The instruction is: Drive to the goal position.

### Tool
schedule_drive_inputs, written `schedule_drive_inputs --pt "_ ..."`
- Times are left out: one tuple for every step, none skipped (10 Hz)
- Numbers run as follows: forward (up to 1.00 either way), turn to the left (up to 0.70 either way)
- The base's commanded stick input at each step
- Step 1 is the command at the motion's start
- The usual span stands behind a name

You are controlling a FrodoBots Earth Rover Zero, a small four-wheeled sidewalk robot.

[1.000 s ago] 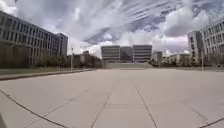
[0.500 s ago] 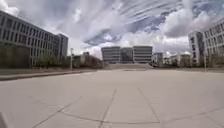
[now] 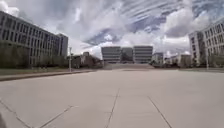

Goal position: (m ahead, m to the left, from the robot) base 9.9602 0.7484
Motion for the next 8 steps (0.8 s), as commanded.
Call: schedule_drive_inputs --pt "1.0 0.0" --pt "1.0 0.0" --pt "1.0 0.0" --pt "1.0 0.0" --pt "1.0 0.0" --pt "1.0 0.0" --pt "1.0 0.04" --pt "1.0 -0.06"
